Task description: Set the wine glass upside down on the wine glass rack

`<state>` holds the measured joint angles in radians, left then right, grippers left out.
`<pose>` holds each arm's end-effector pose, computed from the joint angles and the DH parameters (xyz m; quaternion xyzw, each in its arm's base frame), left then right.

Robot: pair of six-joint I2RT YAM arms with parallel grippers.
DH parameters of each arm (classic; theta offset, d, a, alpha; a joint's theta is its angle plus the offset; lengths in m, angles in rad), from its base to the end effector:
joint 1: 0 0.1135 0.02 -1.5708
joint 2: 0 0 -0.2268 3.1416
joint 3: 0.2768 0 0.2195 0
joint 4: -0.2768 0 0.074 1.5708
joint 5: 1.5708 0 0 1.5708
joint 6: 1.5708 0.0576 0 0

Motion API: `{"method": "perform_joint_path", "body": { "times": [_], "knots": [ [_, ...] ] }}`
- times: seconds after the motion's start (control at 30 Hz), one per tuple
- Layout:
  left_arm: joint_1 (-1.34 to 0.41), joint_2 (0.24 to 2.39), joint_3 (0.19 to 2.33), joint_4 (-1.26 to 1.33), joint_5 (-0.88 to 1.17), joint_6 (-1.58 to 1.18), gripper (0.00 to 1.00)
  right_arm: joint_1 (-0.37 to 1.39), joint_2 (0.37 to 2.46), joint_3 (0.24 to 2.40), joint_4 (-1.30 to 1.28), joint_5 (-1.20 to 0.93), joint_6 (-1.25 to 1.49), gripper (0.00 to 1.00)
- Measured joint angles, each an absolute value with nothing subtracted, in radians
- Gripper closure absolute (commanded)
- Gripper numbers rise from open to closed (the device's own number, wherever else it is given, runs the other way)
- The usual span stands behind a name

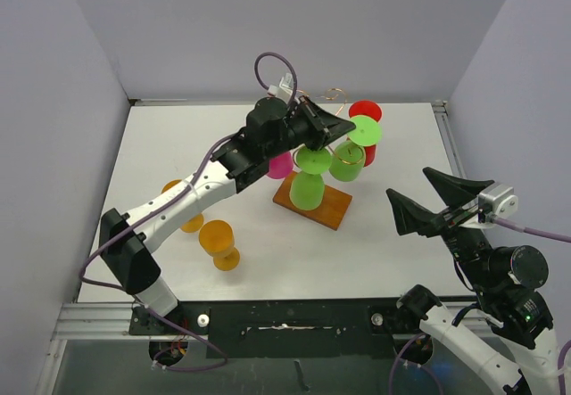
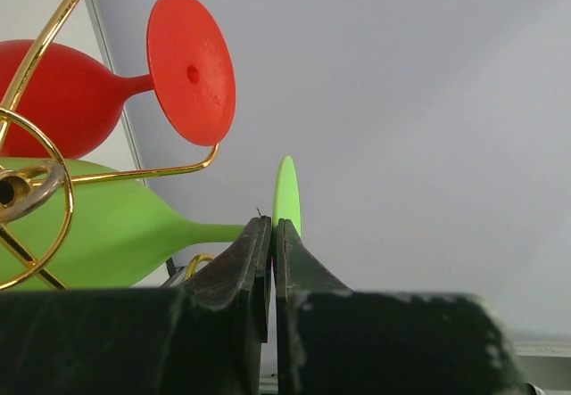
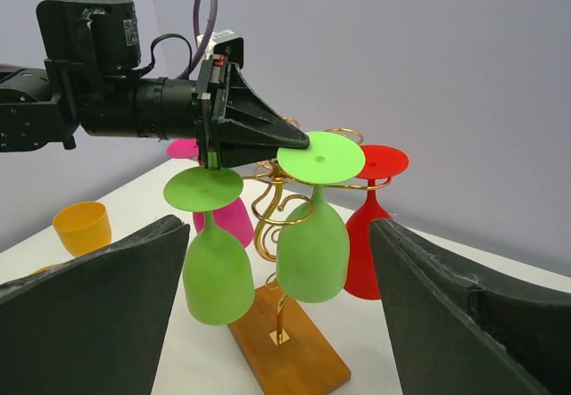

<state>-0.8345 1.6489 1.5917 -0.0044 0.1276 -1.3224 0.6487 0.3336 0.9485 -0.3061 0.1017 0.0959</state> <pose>0.2516 -0.2886 0.3794 -0.1332 0.7161 -0.6244 0.2822 0.0582 0.0368 0.3985 -0.1213 0.5780 0.2654 0.7621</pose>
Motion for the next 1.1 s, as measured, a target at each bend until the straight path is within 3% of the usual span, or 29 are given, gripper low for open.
{"method": "perform_joint_path", "body": {
  "times": [1.1],
  "knots": [
    [-0.821, 1.491, 1.411, 0.022, 0.136, -1.361, 1.0, 0.649, 0.312, 0.925, -0.277, 0.112, 0.113, 0.15]
  ]
}}
